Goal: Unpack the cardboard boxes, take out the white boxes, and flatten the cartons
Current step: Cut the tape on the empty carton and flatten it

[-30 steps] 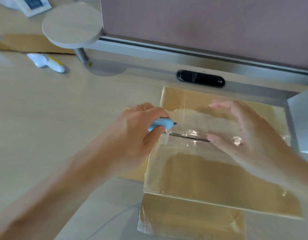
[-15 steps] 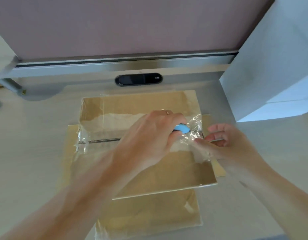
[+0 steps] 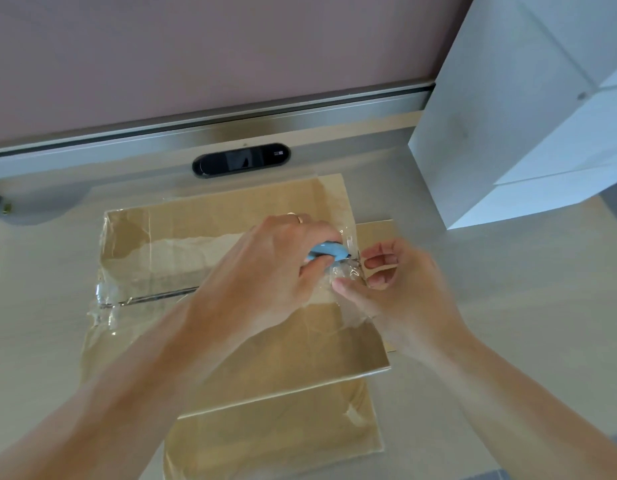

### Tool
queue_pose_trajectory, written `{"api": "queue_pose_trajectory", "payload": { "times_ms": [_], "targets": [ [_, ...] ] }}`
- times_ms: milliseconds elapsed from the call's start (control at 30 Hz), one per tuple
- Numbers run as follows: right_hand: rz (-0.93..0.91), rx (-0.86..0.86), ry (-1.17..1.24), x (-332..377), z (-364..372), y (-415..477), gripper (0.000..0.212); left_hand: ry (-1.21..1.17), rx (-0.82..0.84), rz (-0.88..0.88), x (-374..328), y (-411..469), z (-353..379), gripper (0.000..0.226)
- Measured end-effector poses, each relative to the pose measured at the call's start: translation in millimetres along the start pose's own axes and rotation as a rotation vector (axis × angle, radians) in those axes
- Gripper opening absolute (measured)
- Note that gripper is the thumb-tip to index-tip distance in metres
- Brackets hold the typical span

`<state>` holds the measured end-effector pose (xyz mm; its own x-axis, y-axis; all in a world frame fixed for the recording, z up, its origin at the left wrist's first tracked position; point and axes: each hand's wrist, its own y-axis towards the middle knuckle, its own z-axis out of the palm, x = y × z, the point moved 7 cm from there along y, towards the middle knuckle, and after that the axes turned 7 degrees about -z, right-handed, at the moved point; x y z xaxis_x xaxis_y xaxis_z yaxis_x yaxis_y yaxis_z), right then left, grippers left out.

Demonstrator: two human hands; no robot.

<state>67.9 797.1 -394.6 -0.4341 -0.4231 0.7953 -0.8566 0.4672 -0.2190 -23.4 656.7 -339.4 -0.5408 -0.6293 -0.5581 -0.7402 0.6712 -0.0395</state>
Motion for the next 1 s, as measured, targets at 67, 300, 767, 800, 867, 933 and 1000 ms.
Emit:
{"api": "queue_pose_trajectory", "payload": {
  "times_ms": [67, 300, 767, 800, 867, 933, 1000],
  "targets": [
    [0.049, -0.003, 0.048, -9, 4, 0, 0.057, 0.016, -0.001, 0.011, -1, 1, 2, 0.016],
    [0.071, -0.002, 0.124, -22, 9, -2, 0.053, 0.123, 0.052, 0.052, -9, 7, 13, 0.018],
    [0.043, 0.009, 0.138, -29, 11, 0, 0.043, 0.237, 0.053, 0.004, 1, -3, 1, 0.016],
    [0.043, 0.01, 0.142, -30, 11, 1, 0.042, 0.249, 0.05, -0.001, 5, -5, -2, 0.017],
    [0.045, 0.006, 0.157, -32, 12, 1, 0.04, 0.247, 0.062, -0.028, 16, -10, -7, 0.018],
    [0.042, 0.002, 0.17, -33, 13, 1, 0.038, 0.23, 0.076, -0.055, 27, -16, -13, 0.018],
    [0.037, -0.002, 0.189, -35, 14, 1, 0.037, 0.228, 0.077, -0.065, 36, -23, -18, 0.019]
  ]
}}
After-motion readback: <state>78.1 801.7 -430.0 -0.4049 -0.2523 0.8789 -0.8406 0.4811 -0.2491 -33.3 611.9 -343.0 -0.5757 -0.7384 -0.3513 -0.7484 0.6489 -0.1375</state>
